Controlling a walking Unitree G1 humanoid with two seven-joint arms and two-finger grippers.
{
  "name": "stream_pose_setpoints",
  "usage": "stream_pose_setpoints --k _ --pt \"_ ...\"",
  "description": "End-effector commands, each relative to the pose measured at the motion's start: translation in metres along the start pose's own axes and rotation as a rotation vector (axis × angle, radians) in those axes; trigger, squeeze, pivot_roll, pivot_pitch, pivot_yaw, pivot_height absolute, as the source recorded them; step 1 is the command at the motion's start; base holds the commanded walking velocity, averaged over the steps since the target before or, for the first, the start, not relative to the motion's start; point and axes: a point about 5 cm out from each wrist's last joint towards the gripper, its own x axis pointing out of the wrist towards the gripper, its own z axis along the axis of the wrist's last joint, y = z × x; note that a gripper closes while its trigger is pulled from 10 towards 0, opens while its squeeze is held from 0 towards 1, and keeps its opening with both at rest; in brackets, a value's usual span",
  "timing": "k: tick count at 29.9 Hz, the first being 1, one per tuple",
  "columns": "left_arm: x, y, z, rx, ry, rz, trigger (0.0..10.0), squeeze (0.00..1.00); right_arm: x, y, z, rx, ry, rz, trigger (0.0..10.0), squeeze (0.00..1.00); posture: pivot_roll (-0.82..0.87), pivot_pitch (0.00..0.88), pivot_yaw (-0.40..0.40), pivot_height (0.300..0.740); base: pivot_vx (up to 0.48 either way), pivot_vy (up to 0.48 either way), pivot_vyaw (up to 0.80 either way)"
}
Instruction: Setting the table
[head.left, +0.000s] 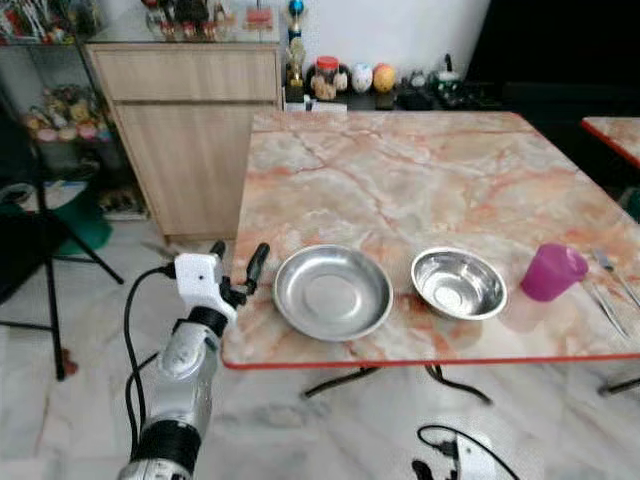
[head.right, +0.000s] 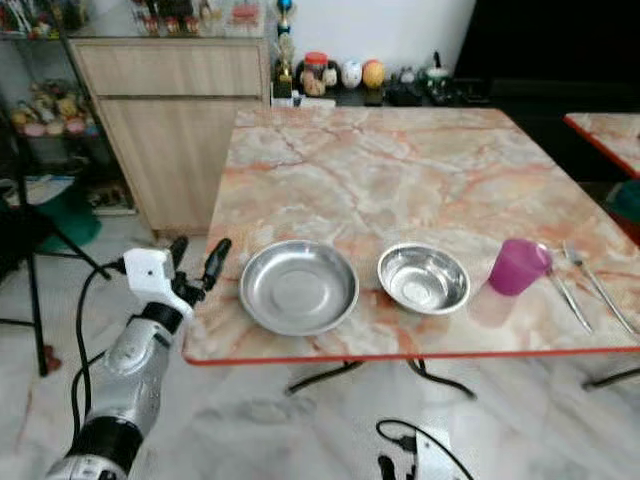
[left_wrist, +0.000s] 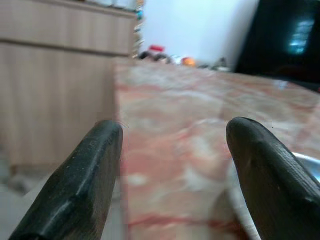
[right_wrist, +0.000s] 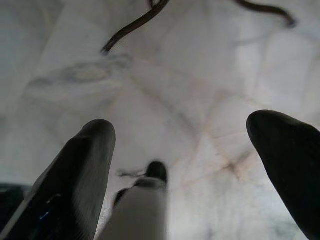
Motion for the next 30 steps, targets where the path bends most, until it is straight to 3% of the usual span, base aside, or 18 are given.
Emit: stream_pose_setpoints --k 1,6,16,21,30 --pt "0.001 -0.001 0.003 -0.005 -0.008 -0.005 10.0 0.00 -0.001 -0.003 -0.003 0.004 0.009 -0.009 10.0 0.00 0.08 0.000 -0.046 0.740 0.000 0.000 0.00" --pt "0.002 -0.003 0.004 0.012 -0.005 -0.016 10.0 0.00 -0.001 -0.003 -0.003 -0.005 0.011 -0.006 10.0 0.00 0.08 0.000 -0.046 0.740 0.000 0.000 0.00" --pt "0.002 -0.002 0.004 0.006 -0.001 -0.012 10.0 0.00 -0.002 -0.004 -0.003 -0.038 0.004 -0.012 10.0 0.00 0.08 0.000 -0.045 0.740 0.000 -0.302 0.00" --pt "0.003 -0.002 0.003 0.010 0.004 -0.009 10.0 0.00 0.000 0.005 -0.004 -0.054 0.000 -0.001 10.0 0.00 0.08 0.000 -0.045 0.740 0.000 -0.308 0.00" --pt "0.006 -0.001 0.004 -0.008 0.025 0.013 10.0 0.00 0.000 0.003 0.000 -0.011 -0.010 -0.013 10.0 0.00 0.08 0.000 -0.044 0.740 0.000 -0.034 0.00"
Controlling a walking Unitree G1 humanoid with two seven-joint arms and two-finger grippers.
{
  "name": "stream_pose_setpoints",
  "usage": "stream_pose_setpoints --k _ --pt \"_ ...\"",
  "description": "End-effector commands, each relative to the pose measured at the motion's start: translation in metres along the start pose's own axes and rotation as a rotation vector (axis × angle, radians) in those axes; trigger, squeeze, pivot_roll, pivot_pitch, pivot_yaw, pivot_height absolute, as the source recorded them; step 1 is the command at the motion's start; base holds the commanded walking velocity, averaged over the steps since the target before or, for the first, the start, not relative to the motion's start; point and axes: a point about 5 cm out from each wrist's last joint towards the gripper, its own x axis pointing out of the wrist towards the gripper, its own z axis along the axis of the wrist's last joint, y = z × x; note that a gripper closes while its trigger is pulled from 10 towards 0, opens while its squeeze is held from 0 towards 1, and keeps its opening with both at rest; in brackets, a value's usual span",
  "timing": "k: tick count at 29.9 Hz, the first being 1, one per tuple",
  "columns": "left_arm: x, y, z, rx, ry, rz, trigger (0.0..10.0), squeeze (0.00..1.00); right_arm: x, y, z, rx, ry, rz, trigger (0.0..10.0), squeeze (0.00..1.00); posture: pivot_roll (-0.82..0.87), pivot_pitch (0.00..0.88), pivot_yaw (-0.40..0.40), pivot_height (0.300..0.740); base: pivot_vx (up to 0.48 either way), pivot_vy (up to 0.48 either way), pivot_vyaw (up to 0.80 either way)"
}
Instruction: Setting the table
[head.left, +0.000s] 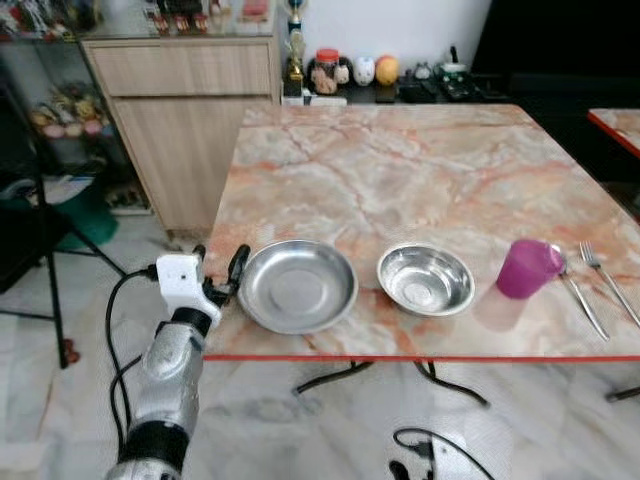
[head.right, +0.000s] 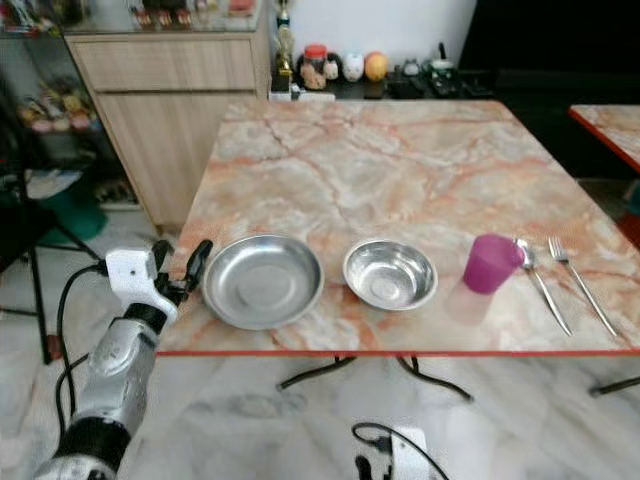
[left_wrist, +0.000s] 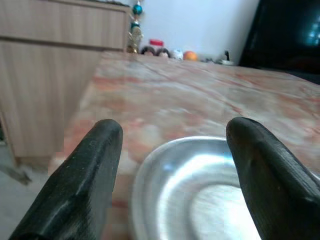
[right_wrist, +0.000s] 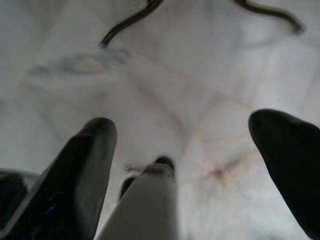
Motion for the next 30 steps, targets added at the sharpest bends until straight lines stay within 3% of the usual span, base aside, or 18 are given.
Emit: stream_pose_setpoints --k 1,8,9,11,12,14,19,21,25,26,27,28,30 --pt "0.004 0.007 0.007 0.015 -0.002 0.020 10.0 0.00 0.000 0.002 0.000 0.015 -0.002 0.003 10.0 0.00 0.08 0.000 -0.045 0.740 0.000 0.000 0.00" --pt "0.011 0.012 0.007 -0.083 0.081 0.069 10.0 0.00 0.001 0.001 0.003 0.010 -0.004 -0.007 10.0 0.00 0.08 0.000 -0.046 0.740 0.000 0.000 0.00" --pt "0.012 0.011 0.006 -0.117 0.116 0.075 10.0 0.10 0.002 0.003 0.005 0.012 -0.011 -0.005 10.0 0.00 0.08 0.000 -0.046 0.740 0.000 0.000 0.00" --pt "0.012 0.012 0.006 -0.109 0.128 0.079 10.0 0.10 0.003 0.006 0.006 0.011 -0.015 -0.003 10.0 0.00 0.08 0.000 -0.045 0.740 0.000 0.000 0.00" --pt "0.014 0.010 0.007 -0.092 0.148 0.066 10.0 0.00 0.004 0.013 0.009 0.012 -0.024 0.004 10.0 0.00 0.09 0.000 -0.044 0.740 0.000 0.000 0.00" --pt "0.014 0.008 0.007 -0.076 0.166 0.059 10.0 0.00 0.005 0.017 0.011 0.011 -0.028 0.008 10.0 0.00 0.09 0.000 -0.044 0.740 0.000 0.000 0.00" --pt "0.017 0.003 0.007 -0.161 0.183 0.054 10.0 0.00 0.010 0.035 0.020 0.004 -0.029 0.026 10.0 0.00 0.09 0.000 -0.041 0.740 0.000 0.000 0.00" --pt "0.017 0.003 0.006 -0.117 0.203 0.039 10.0 0.00 0.014 0.048 0.035 0.003 -0.037 0.033 10.0 0.00 0.09 0.000 -0.038 0.740 0.000 0.000 0.00" --pt "0.015 0.001 0.005 -0.031 0.227 0.003 10.0 0.00 0.018 0.057 0.048 -0.001 -0.042 0.040 10.0 0.00 0.09 0.000 -0.036 0.740 0.000 0.000 0.00" --pt "0.014 0.001 0.004 -0.026 0.235 0.004 10.0 0.00 0.018 0.070 0.053 -0.004 -0.046 0.051 10.0 0.00 0.09 0.000 -0.034 0.740 0.000 0.000 0.00" --pt "0.014 0.001 0.004 -0.026 0.235 0.004 10.0 0.00 0.018 0.070 0.053 -0.004 -0.046 0.051 10.0 0.00 0.09 0.000 -0.034 0.740 0.000 0.000 0.00" --pt "0.014 0.000 0.003 -0.020 0.242 -0.001 10.0 0.00 0.019 0.080 0.056 -0.008 -0.049 0.060 10.0 0.00 0.09 0.000 -0.034 0.740 0.000 0.000 0.00" --pt "0.013 0.000 0.003 -0.019 0.243 -0.003 10.0 0.00 0.019 0.082 0.056 -0.009 -0.049 0.062 10.0 0.00 0.09 0.000 -0.034 0.740 0.000 0.000 0.00"
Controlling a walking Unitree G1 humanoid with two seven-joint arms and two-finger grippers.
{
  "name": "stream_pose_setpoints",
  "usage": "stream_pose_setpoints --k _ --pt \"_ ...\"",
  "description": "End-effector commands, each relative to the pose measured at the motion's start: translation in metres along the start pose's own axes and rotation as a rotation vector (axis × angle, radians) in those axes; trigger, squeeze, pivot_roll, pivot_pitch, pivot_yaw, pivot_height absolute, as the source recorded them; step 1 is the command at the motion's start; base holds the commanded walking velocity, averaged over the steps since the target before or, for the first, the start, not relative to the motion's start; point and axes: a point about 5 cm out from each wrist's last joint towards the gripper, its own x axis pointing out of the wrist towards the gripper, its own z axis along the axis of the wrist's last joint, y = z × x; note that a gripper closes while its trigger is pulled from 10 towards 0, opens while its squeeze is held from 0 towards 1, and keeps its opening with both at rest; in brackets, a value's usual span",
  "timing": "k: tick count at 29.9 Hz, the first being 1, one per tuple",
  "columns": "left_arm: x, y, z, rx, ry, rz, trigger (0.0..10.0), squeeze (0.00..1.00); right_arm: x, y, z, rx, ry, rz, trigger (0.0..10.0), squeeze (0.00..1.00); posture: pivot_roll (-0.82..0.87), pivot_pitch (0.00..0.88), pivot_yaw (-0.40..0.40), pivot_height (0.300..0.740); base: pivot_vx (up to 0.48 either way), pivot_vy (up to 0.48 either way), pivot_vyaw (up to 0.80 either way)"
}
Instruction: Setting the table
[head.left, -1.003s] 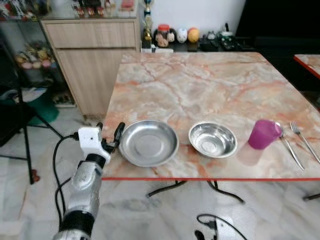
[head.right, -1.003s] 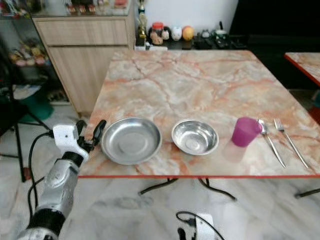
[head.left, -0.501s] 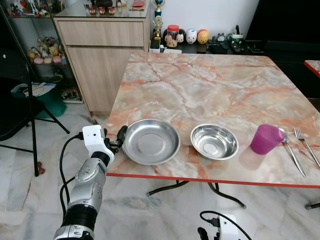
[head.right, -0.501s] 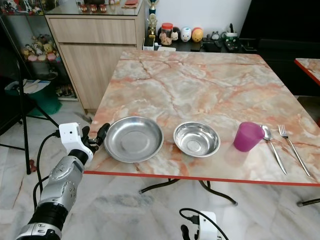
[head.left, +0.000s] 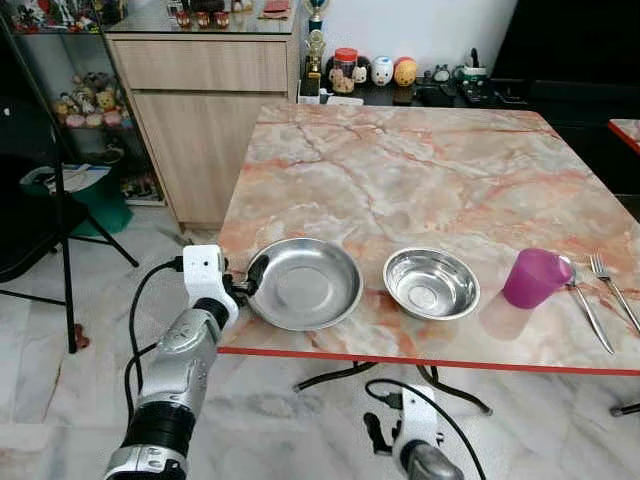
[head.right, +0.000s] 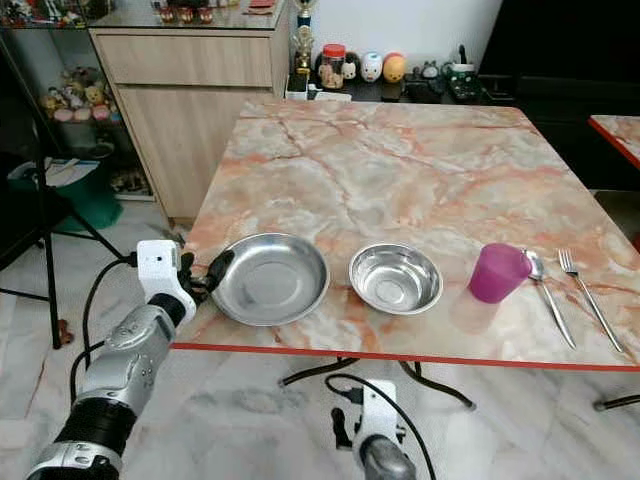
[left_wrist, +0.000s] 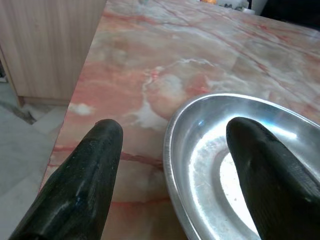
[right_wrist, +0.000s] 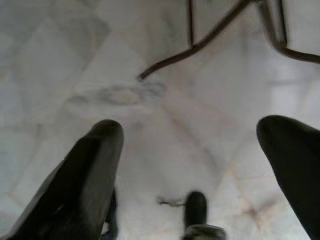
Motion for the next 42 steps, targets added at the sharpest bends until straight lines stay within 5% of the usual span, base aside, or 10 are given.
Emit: stream_pose_setpoints --k 1,3,10,26,34,42 --pt "0.000 -0.004 0.004 0.032 -0.001 -0.016 10.0 0.00 0.000 0.001 -0.001 -0.010 0.010 -0.003 10.0 0.00 0.09 0.000 -0.034 0.740 0.000 0.000 0.00" --pt "0.000 -0.005 0.001 0.039 0.014 -0.021 10.0 0.00 0.001 0.013 0.005 -0.012 0.006 0.009 10.0 0.00 0.09 0.000 -0.034 0.740 0.000 0.000 0.00" --pt "0.001 -0.006 -0.006 0.059 0.070 -0.023 10.0 0.00 -0.003 -0.013 -0.013 -0.015 0.023 -0.022 10.0 0.00 0.09 0.000 -0.031 0.740 0.000 0.000 0.00" --pt "0.000 -0.006 -0.005 0.077 0.085 -0.023 10.0 0.00 -0.004 -0.013 -0.016 -0.053 0.047 -0.076 10.0 0.00 0.09 0.000 -0.031 0.740 0.000 0.000 0.00" --pt "0.001 -0.007 -0.003 0.088 0.082 -0.022 10.0 0.00 -0.002 -0.005 -0.013 -0.062 0.052 -0.101 10.0 0.00 0.09 0.000 -0.030 0.740 0.000 0.000 0.00" --pt "0.003 -0.009 -0.001 0.120 0.087 -0.025 10.0 0.00 0.000 0.022 -0.004 -0.037 0.050 -0.103 10.0 0.00 0.09 0.000 -0.031 0.740 0.000 0.000 0.00"
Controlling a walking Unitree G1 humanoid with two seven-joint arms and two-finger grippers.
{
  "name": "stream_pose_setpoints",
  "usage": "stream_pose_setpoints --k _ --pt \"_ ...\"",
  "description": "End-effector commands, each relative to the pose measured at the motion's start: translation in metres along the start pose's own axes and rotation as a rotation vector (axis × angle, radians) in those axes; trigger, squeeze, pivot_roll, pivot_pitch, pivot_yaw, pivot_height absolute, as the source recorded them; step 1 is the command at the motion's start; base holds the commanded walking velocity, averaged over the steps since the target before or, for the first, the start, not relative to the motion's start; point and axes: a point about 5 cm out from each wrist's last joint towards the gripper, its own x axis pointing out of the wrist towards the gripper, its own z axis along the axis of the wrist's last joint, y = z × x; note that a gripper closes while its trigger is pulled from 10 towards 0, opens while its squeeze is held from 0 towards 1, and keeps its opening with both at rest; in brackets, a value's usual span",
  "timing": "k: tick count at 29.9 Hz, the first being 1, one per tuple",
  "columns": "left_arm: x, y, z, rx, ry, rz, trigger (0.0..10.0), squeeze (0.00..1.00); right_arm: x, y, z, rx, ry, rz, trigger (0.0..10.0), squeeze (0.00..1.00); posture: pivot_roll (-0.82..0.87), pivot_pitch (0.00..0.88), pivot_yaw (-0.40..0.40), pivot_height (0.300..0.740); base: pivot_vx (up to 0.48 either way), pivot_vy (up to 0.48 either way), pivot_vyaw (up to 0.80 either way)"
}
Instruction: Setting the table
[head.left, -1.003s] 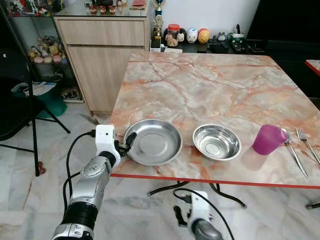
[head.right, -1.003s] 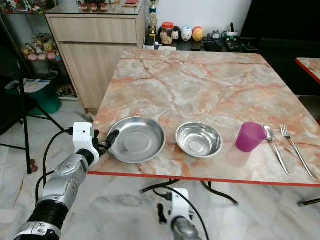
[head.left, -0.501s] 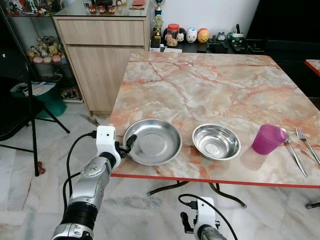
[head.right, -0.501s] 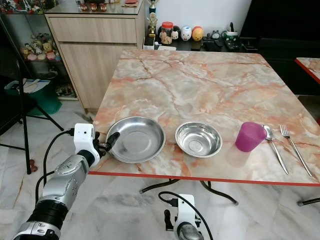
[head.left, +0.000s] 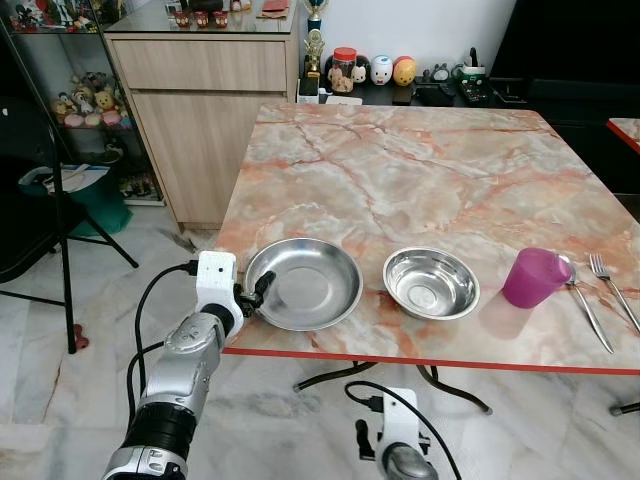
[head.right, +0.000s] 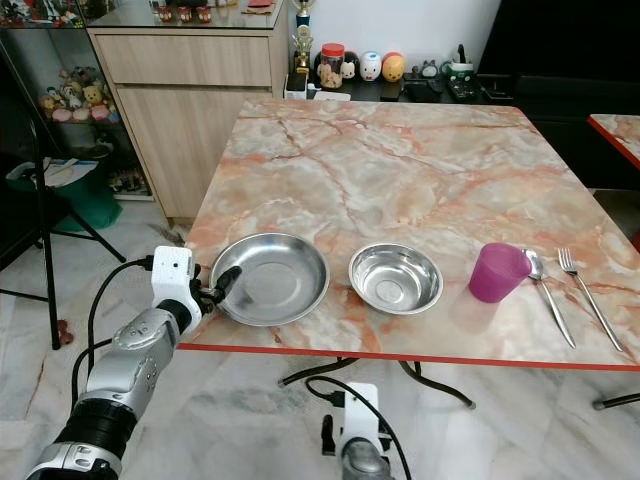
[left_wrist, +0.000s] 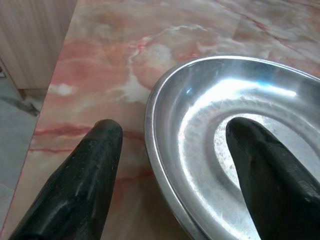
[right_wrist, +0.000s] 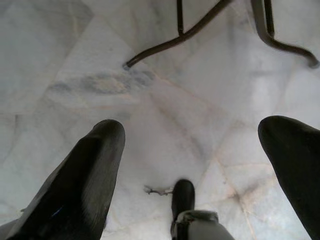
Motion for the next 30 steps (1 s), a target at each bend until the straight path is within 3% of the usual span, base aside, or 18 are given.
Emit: stream_pose_setpoints --k 1,2,3,20,21,22,23,24,30 --pt "0.001 0.001 0.006 0.023 -0.014 0.003 10.0 0.00 -0.001 0.003 -0.001 0.015 0.003 0.005 10.0 0.00 0.09 0.000 -0.031 0.740 0.000 0.000 0.00" --pt "0.001 0.002 0.006 0.023 -0.014 0.004 10.0 0.00 -0.003 -0.031 -0.029 0.032 0.028 -0.036 10.0 0.00 0.09 0.000 -0.031 0.740 0.000 0.000 0.00" --pt "0.001 0.002 0.006 0.026 -0.011 0.006 10.0 0.00 -0.005 -0.046 -0.041 0.032 0.038 -0.052 10.0 0.00 0.09 0.000 -0.031 0.740 0.000 0.000 0.00" --pt "0.002 0.001 0.008 0.028 -0.022 0.004 10.0 0.00 0.003 -0.024 0.010 0.011 -0.086 0.031 10.0 0.00 0.10 0.000 -0.027 0.740 0.000 0.000 0.00" --pt "0.002 0.001 0.009 0.028 -0.023 0.005 10.0 0.00 -0.001 -0.063 -0.010 0.027 -0.111 0.007 10.0 0.00 0.10 0.000 -0.027 0.740 0.000 0.000 0.00" --pt "0.002 0.001 0.009 0.028 -0.024 0.006 10.0 0.00 -0.005 -0.082 -0.021 0.032 -0.117 -0.006 10.0 0.00 0.10 0.000 -0.027 0.740 0.000 0.000 0.00" --pt "0.002 0.001 0.009 0.028 -0.024 0.006 10.0 0.00 -0.005 -0.082 -0.021 0.032 -0.117 -0.006 10.0 0.00 0.10 0.000 -0.027 0.740 0.000 0.000 0.00" --pt "0.002 0.001 0.009 0.027 -0.026 0.006 10.0 0.00 -0.009 -0.097 -0.029 0.037 -0.125 -0.011 10.0 0.00 0.10 0.000 -0.028 0.740 0.000 0.000 0.00" --pt "0.003 0.000 0.011 0.027 -0.031 0.003 10.0 0.00 -0.009 -0.097 -0.021 0.038 -0.160 0.016 10.0 0.00 0.11 0.000 -0.028 0.740 0.000 0.000 0.00"
